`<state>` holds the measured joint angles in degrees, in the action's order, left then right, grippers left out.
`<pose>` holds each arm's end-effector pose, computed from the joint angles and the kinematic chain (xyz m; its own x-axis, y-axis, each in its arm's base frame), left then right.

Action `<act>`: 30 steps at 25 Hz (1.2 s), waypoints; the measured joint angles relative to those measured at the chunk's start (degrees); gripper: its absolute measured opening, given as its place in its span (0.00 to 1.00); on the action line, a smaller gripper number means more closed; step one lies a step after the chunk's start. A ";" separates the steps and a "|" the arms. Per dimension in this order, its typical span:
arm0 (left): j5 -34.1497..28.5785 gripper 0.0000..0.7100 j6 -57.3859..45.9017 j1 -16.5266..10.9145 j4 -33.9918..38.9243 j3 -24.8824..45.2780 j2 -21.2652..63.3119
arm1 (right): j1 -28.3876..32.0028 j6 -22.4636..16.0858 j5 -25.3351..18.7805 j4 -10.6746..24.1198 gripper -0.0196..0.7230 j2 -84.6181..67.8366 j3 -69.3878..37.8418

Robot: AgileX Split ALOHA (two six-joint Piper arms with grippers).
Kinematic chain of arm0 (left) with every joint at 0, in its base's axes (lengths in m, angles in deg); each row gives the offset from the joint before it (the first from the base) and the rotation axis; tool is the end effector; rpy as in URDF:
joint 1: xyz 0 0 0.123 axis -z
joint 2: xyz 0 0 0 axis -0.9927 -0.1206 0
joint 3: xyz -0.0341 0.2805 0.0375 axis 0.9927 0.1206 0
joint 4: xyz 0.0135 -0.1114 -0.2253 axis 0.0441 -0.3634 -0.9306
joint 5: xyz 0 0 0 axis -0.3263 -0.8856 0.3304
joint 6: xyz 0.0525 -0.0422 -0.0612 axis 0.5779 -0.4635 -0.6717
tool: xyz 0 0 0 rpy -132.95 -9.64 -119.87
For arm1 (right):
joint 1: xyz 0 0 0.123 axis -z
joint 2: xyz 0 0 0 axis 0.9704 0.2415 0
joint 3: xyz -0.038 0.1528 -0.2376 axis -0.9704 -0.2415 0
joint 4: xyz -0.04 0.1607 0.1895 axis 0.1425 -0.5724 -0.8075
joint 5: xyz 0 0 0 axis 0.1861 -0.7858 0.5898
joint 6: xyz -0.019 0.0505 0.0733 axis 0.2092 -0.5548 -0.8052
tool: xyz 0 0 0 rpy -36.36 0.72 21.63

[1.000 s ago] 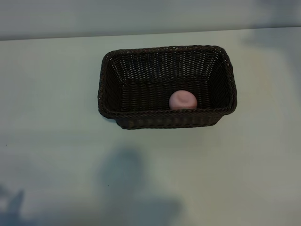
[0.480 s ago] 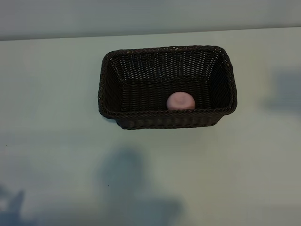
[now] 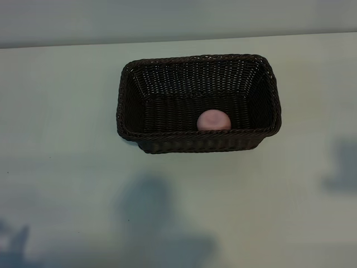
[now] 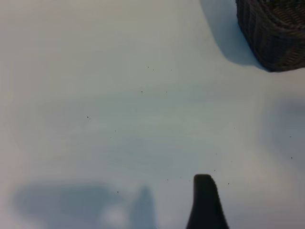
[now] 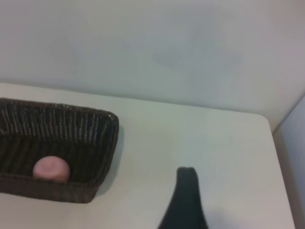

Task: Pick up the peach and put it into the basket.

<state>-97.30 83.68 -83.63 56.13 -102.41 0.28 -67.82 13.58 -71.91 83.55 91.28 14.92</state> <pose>-0.0078 -0.0119 0.2758 -0.4609 0.0508 -0.8860 0.1300 0.9915 -0.0107 -0.0015 0.0090 0.4632 -0.3099 -0.0293 -0.9503 0.0294 0.9988 -0.0404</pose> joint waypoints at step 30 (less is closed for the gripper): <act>0.00 0.70 0.05 0.00 0.00 0.00 0.00 | -0.76 -1.23 3.31 1.37 0.80 -27.51 -35.75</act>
<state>-97.30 83.73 -83.63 56.13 -102.41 0.28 -68.58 12.35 -68.60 84.92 63.77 -20.83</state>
